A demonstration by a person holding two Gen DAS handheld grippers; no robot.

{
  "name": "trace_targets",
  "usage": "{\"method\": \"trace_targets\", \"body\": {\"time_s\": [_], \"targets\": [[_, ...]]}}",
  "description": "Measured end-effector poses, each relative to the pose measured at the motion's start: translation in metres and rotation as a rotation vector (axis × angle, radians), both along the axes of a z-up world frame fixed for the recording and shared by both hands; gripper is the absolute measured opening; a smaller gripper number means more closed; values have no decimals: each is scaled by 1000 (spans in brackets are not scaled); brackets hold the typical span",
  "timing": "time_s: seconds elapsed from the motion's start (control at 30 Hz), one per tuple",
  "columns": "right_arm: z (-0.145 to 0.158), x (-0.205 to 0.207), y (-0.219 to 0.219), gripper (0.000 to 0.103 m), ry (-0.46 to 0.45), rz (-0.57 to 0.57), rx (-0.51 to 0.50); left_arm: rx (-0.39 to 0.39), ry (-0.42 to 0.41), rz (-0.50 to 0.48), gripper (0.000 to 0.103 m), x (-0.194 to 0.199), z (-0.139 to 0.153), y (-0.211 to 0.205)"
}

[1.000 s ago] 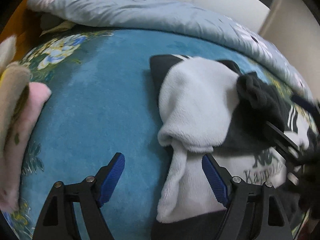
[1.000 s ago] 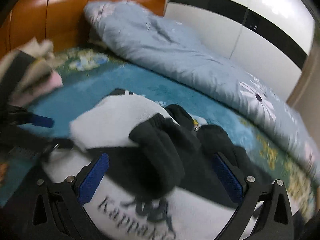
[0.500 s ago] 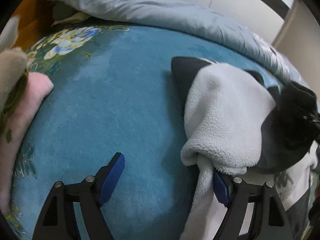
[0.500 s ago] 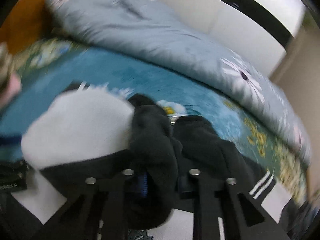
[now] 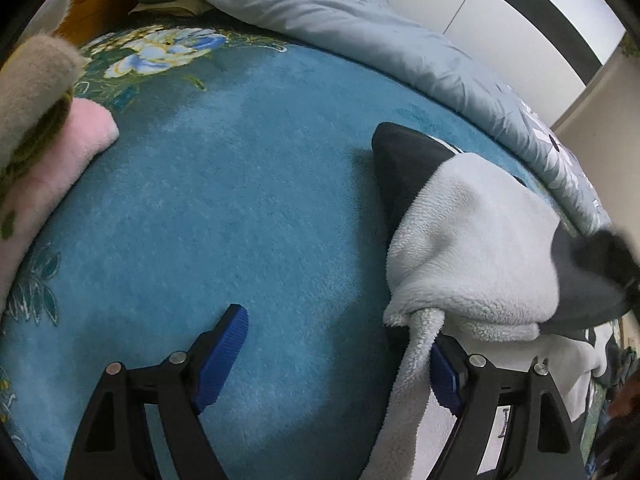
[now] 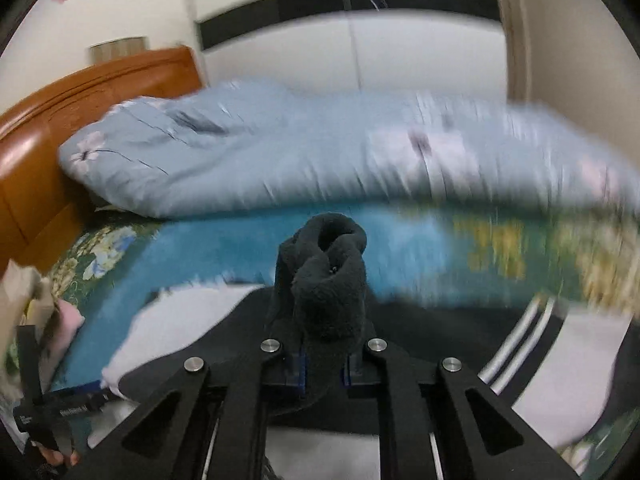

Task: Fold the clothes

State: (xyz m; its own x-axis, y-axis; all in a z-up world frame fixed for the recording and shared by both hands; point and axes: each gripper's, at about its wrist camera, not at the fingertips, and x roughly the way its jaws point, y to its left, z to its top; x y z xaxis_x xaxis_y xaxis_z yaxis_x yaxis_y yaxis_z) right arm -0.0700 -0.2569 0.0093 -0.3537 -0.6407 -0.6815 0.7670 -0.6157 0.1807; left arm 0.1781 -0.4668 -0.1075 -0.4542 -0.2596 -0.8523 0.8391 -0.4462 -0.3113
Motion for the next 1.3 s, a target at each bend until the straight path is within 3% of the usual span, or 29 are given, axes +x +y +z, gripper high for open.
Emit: {"method": "trace_targets", "body": {"time_s": [0.2,0.37,0.47,0.63,0.73,0.93,1.03,1.2,1.3], "targets": [[-51,-28,27,13,-195,-85,-32,38,36,16,85,9,1,-2],[-31,-24,35,13,-133,-77,-105,52,39,20,85,13,1,-1],[-44,-29,40,13,-165,-99,-67,53,32,14,85,12,2,0],[-80,-43,46,13,-296,-149,-22,46,15,-7,85,10,2,2],[-74,-43,44,18,-280,-127,-5,56,23,-24,85,10,5,3],[-56,-42,66,41,-263,-110,-28,89,31,-35,85,16,14,7],[-46,-49,95,43,-259,-144,-59,83,78,-28,84,28,31,16],[-32,-58,137,44,-220,-178,-71,-50,212,-13,86,40,72,30],[-32,-62,142,45,-216,-171,-51,-70,291,-116,87,18,76,38]]}}
